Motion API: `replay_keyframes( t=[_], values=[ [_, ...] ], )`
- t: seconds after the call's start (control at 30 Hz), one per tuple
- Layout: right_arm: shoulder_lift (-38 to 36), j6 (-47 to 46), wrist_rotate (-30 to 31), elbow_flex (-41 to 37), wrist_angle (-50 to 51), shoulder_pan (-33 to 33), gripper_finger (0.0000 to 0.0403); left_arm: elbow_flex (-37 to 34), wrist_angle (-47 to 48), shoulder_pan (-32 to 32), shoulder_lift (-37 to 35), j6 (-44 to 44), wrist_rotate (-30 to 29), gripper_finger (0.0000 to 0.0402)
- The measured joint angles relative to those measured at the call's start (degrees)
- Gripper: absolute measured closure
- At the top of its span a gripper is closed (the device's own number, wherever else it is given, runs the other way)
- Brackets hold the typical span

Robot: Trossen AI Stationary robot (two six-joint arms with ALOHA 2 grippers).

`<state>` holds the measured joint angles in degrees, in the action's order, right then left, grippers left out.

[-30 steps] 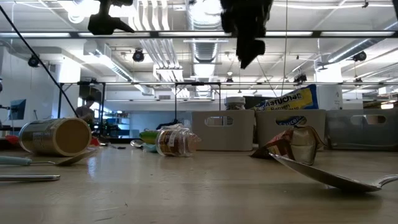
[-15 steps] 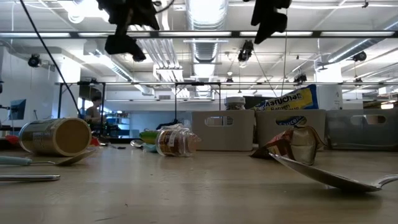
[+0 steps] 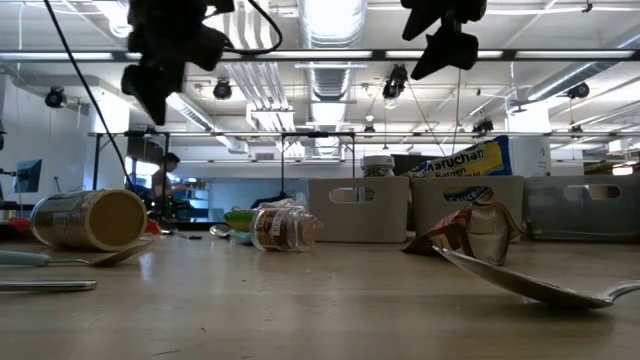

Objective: Pick & Place Food Item
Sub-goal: Put the gold seasoning bottle into the left gray bin

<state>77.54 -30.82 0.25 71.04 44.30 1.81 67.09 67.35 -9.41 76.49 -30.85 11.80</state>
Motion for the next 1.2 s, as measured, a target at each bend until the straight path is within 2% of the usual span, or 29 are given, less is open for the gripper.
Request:
replay_keyframes(
  t=[0.1,0.3,0.47,0.63,0.87,1.2],
  values=[
    [0.53,-0.6,-0.06,-0.74,-0.13,0.18,0.0086,0.0,1.57,4.15,0.07,6.23,-0.94,0.003],
    [1.97,-0.27,-0.1,-0.29,-0.31,0.13,0.0086,-0.02,1.77,14.55,0.09,23.36,-10.72,0.003],
    [2.01,-0.1,-0.24,-0.17,-0.34,0.57,0.0086,-1.38,0.36,20.95,0.09,31.87,-17.59,0.003],
    [1.68,-0.08,-0.22,-0.19,-0.34,1.67,0.0086,-7.38,-3.37,23.11,0.12,31.09,-18.67,0.003],
    [1.7,-0.05,-0.2,-0.19,-0.32,3.18,0.0086,-16.0,-9.29,23.26,-0.34,21.81,-18.68,0.003],
    [1.7,-0.12,-0.2,-0.21,-0.26,3.6,0.0086,-20.27,-11.15,23.38,-0.42,24.54,-18.26,0.003]
  ],
)
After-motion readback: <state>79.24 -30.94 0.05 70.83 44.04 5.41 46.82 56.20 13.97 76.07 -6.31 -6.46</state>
